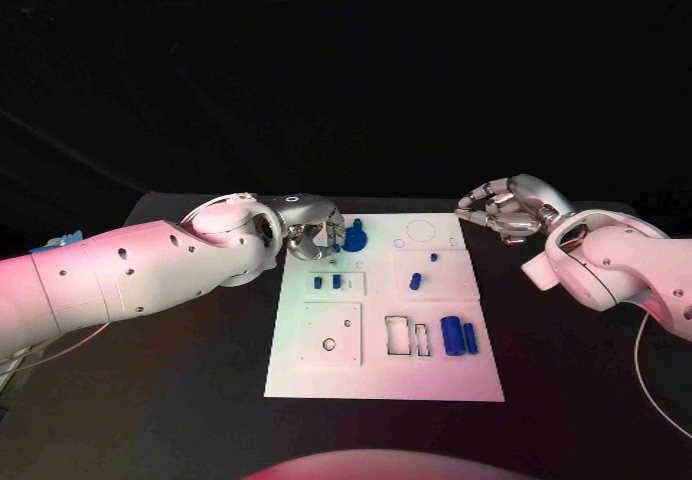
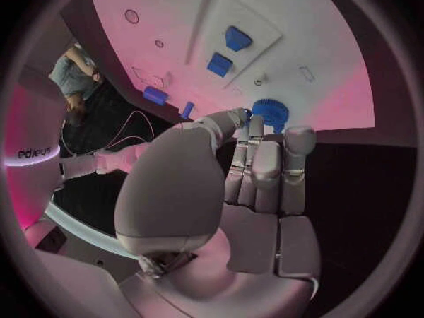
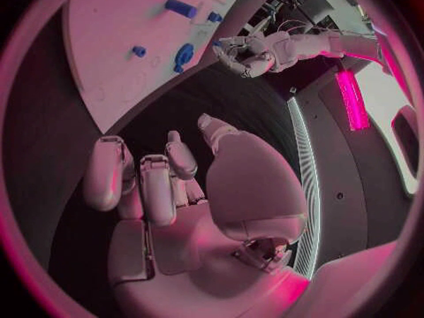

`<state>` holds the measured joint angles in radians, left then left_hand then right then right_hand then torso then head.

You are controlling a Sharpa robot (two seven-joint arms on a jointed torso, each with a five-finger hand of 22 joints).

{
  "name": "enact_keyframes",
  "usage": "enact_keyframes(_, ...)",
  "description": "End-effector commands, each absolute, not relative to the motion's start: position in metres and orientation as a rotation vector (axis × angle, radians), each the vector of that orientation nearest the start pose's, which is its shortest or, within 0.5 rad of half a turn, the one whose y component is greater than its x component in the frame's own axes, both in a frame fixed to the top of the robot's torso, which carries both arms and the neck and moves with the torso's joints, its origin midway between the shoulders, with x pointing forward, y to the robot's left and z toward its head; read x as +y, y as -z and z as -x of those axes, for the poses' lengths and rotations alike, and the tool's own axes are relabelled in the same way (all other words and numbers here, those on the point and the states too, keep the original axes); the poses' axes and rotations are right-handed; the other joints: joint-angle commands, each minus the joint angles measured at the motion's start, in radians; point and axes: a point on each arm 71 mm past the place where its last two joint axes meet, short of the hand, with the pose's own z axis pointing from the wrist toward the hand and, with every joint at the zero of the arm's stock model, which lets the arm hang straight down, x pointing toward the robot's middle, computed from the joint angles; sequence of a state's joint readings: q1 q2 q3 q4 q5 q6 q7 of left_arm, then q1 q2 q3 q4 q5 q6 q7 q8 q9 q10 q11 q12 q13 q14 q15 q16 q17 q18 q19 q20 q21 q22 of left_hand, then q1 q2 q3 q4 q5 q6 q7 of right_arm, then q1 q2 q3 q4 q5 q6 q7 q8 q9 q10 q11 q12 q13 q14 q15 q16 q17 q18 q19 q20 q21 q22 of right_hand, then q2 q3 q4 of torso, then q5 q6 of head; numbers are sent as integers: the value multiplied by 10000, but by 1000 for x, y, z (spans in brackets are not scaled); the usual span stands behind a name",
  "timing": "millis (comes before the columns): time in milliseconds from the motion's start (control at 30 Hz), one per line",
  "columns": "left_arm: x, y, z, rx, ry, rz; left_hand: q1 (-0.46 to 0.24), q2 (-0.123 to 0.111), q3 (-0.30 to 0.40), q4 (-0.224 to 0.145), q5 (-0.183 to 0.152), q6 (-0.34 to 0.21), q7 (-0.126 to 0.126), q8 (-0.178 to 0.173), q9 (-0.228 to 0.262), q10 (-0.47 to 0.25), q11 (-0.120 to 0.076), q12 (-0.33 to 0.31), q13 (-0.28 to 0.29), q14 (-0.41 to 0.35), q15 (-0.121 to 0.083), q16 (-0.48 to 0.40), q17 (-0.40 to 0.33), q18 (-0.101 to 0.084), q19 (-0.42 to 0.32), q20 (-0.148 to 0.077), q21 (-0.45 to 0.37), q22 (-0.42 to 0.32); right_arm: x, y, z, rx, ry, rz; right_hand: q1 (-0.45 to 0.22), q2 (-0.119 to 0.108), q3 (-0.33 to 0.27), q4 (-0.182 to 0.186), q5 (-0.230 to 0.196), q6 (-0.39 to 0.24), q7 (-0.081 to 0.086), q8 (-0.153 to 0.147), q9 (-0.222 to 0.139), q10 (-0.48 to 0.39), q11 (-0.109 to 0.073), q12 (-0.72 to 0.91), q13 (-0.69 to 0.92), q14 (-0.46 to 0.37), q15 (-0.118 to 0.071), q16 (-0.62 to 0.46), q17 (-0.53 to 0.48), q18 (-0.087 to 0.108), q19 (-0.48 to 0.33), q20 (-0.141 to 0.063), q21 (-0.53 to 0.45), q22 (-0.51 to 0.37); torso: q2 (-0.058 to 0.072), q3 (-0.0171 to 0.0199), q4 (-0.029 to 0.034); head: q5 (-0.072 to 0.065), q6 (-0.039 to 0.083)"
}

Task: Assemble the parts on the task board

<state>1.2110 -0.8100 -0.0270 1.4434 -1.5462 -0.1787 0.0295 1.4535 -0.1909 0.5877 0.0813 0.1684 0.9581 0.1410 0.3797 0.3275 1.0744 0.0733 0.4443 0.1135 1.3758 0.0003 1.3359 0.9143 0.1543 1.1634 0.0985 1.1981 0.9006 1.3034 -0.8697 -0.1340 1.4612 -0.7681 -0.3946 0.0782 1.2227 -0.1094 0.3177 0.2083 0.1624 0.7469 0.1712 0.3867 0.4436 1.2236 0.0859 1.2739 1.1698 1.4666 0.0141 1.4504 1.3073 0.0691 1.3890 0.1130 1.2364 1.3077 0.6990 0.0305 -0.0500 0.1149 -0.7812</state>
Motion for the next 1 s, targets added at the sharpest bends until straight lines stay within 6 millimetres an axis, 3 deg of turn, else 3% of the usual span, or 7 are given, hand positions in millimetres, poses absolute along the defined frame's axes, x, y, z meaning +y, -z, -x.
enact_keyframes(33, 196, 186, -497, 17305, 6608, -3617, -84, -19, -16, 4, -38, 83, -15, 66, 13, 67, -17, -58, 17, 55, -8, 62, -9, -153, 60, 20, 34, 8, -238, 169, -505, 16469, -9445, -4162, 52, 51, -12, 57, 50, -62, -9, 42, -11, -51, -3, -40, -13, 474, -57, -52, 424, 141, -50, -8, -36, 269, 9, 9, -8, 17, -39)
enact_keyframes(1000, 199, 203, -503, 17975, 6317, -3563, -113, -27, -17, 8, -46, 111, -24, 42, 10, 100, -29, -106, 29, 51, -19, 40, -69, -162, 81, 18, 53, 42, -237, 169, -504, 16463, -9458, -4128, 52, 51, -12, 57, 50, -62, -9, 42, -11, -51, -3, -40, -13, 474, -57, -52, 424, 141, -50, -8, -36, 269, 3, 7, -10, 47, -128)
